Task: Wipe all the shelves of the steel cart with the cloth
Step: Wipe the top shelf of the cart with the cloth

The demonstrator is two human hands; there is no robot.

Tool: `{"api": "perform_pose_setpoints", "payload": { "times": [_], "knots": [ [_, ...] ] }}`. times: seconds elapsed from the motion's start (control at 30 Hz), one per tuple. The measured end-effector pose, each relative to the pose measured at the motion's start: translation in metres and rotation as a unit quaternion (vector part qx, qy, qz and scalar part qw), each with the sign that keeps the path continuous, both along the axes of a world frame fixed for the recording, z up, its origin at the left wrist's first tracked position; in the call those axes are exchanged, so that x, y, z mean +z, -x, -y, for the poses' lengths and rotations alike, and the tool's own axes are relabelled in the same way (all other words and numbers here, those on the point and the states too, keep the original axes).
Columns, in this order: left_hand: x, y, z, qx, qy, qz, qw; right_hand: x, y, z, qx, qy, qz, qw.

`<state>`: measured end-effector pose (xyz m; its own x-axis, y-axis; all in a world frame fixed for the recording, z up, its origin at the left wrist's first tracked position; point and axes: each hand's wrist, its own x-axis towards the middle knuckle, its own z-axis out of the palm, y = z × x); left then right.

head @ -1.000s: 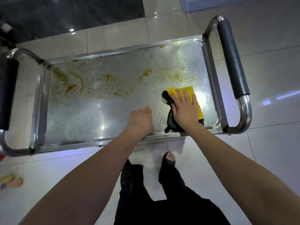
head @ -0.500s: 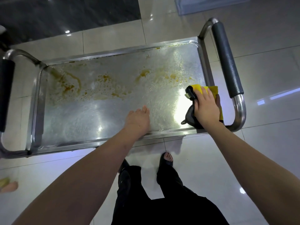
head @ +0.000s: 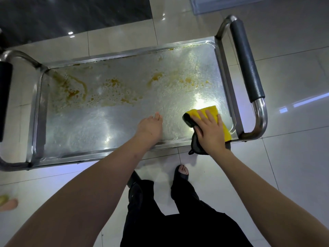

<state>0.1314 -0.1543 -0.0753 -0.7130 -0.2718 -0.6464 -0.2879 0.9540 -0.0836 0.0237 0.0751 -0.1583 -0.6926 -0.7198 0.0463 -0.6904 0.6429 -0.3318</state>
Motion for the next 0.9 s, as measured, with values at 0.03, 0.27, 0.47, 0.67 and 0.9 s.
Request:
{"api": "perform_pose_setpoints", "payload": {
  "times": [0.03,0.27,0.47,0.67,0.9],
  "knots": [
    [-0.001,0.0,0.001,-0.005,-0.002,-0.001,1.0,-0.001,-0.007,0.004,0.021,0.014,0.0,1.0],
    [0.004,-0.012,0.015,0.037,-0.052,-0.071,0.995,0.0,0.008,-0.011,0.09,0.006,-0.007,0.996],
    [0.004,-0.06,0.012,0.151,-0.056,-0.247,0.955,0.001,0.023,-0.04,-0.016,-0.042,-0.01,0.999],
    [-0.004,-0.134,0.001,0.238,0.025,-0.212,0.948,-0.002,0.013,-0.032,-0.044,-0.04,-0.027,0.998],
    [-0.008,-0.157,-0.015,0.303,-0.03,-0.223,0.926,-0.004,-0.004,-0.007,-0.051,-0.026,-0.02,0.998]
  ]
}}
